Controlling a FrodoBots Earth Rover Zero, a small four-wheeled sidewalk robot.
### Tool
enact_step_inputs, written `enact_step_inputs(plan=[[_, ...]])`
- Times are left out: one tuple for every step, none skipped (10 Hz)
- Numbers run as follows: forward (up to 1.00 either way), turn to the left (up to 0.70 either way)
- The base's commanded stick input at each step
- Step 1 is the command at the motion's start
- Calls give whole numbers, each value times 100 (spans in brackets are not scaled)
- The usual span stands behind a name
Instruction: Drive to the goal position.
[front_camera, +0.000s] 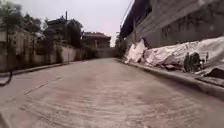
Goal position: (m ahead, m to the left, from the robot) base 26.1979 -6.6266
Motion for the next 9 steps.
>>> enact_step_inputs(plan=[[70, 0], [70, 0], [70, 0], [70, 0], [70, 0], [70, 0], [70, 0], [70, 0], [70, 0]])
